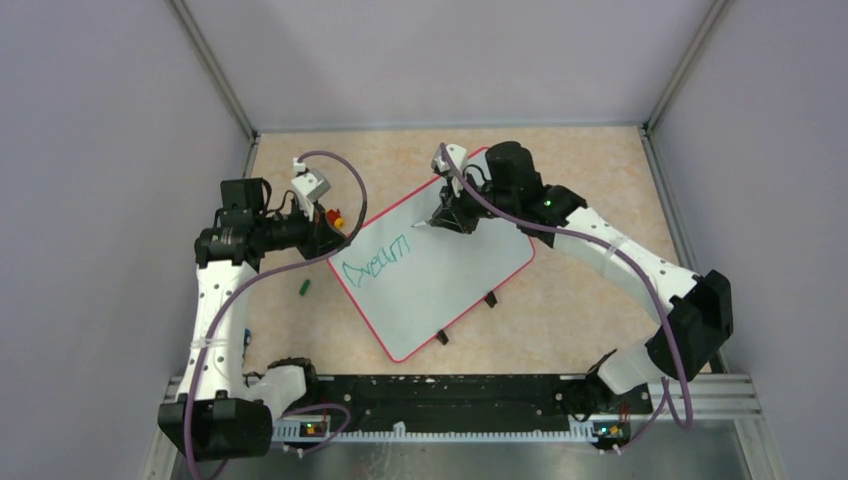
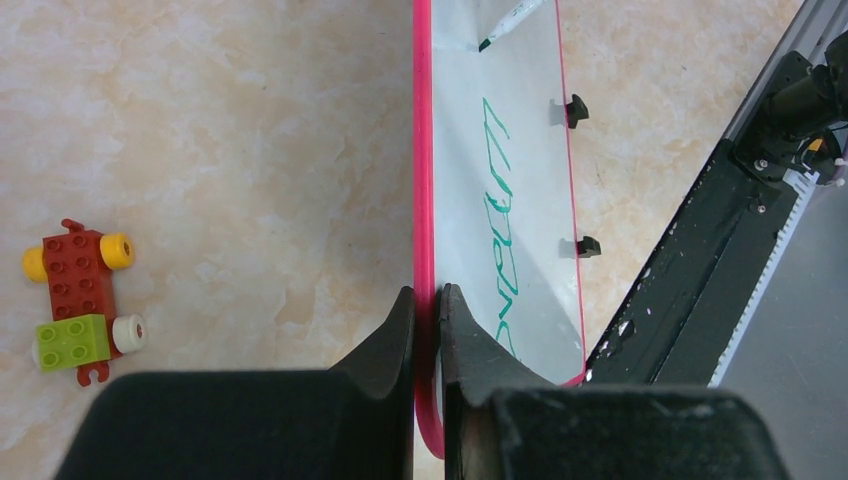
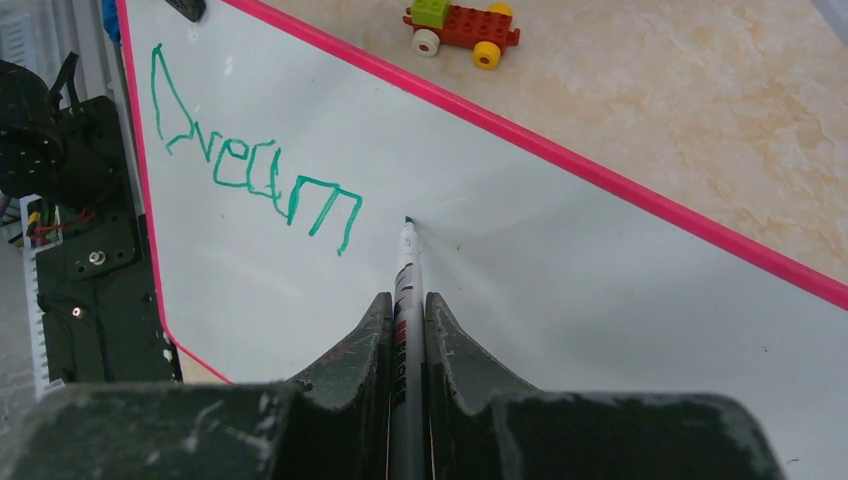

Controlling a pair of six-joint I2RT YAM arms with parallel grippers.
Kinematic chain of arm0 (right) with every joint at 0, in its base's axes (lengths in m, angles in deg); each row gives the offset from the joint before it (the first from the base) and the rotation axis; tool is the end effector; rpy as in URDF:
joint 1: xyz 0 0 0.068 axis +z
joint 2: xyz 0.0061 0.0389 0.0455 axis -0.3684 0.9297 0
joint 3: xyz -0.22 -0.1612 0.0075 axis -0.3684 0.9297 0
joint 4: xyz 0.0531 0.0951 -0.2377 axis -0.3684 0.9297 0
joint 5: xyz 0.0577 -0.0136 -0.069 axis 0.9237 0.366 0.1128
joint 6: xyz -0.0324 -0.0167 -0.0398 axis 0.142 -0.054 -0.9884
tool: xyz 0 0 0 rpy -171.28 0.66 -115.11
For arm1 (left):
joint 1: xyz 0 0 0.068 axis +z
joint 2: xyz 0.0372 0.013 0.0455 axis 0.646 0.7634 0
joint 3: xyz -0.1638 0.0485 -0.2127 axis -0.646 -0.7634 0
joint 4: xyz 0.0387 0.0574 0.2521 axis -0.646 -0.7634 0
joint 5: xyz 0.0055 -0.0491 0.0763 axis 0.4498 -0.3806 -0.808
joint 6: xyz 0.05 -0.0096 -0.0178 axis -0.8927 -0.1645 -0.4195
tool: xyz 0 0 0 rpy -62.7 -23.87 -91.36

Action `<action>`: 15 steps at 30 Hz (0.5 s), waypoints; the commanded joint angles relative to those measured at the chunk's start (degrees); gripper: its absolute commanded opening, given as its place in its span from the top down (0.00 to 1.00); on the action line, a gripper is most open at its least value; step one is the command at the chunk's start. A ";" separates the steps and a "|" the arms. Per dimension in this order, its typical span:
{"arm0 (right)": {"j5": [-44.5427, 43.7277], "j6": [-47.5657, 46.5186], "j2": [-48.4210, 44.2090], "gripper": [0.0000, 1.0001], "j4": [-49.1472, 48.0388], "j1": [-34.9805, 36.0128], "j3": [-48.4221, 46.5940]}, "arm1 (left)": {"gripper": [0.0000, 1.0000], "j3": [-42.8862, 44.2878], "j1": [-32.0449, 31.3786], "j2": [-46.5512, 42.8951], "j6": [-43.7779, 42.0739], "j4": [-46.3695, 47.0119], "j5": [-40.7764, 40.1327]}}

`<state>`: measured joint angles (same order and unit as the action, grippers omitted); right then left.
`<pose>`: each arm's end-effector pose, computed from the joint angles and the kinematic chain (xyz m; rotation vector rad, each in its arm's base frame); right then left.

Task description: Write a sentence on the whiteboard

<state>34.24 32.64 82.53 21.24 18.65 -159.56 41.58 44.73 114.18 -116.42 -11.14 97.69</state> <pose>0.2461 0.2308 0.3560 -1.1784 1.7296 0.8221 0.1942 -0.0133 0.3554 0.8044 1.9673 -0.7830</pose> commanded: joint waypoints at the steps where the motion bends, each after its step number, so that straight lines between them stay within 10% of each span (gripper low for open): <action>1: -1.20 -0.60 1.36 1.00 -2.50 0.22 -3.33 | 1.00 -1.04 -0.93 -0.76 -1.10 1.26 -0.08; 15: -1.00 -1.63 1.77 1.00 -1.80 2.70 -1.98 | 1.00 -1.02 -0.99 -0.92 -1.23 1.24 -0.34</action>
<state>34.02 32.53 83.88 20.89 20.40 -160.70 41.36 44.69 114.16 -116.44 -10.86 97.18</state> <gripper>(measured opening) 0.120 0.112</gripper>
